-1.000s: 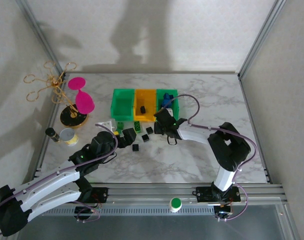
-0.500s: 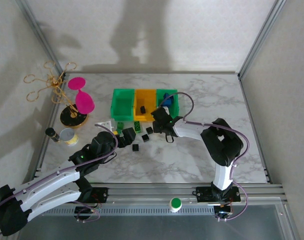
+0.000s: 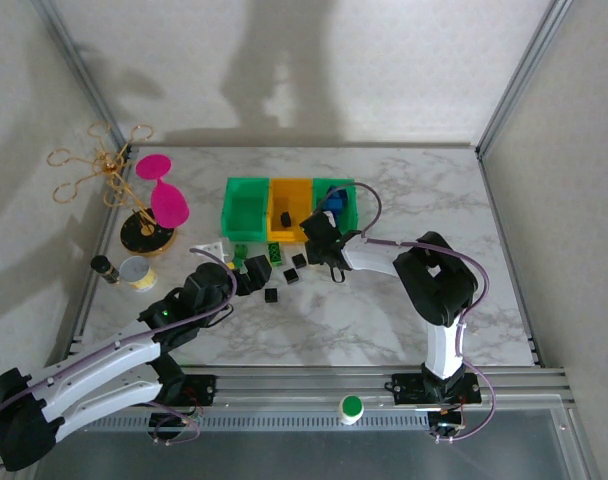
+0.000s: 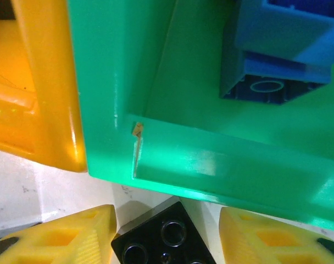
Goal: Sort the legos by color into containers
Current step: Pick up the lego from the center of the table.
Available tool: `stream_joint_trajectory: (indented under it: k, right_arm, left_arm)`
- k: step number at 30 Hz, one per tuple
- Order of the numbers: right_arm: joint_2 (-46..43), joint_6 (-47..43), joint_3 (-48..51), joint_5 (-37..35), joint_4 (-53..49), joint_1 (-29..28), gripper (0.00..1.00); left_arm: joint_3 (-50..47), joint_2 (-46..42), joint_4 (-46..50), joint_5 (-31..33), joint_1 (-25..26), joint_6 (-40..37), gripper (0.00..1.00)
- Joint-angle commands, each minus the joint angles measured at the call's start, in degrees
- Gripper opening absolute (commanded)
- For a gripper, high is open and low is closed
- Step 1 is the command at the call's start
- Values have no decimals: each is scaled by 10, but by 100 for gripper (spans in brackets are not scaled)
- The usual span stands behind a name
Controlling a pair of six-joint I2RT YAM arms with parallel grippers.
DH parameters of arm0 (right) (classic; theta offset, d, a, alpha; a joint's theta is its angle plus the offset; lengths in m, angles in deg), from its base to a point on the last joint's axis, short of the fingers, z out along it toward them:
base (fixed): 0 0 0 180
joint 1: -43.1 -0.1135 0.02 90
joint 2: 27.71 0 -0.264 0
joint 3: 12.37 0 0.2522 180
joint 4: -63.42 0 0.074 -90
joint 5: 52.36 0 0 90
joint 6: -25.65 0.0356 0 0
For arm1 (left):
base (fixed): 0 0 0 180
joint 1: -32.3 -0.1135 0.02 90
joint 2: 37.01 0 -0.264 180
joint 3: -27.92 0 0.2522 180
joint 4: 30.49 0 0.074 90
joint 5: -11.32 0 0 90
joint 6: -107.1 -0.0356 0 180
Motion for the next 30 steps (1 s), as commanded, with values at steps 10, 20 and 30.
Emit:
stream_joint_trajectory:
  k: [10, 20, 30]
  right_arm:
    - [-13, -15, 9, 2, -7, 4, 38]
    - [-62, -6, 28, 10, -27, -5, 33]
    - [-96, 5, -40, 31, -63, -16, 34]
  left_arm:
    - [14, -1, 8, 19, 4, -5, 100]
    - [23, -6, 12, 25, 4, -15, 100]
    - [53, 6, 13, 38, -4, -42, 100]
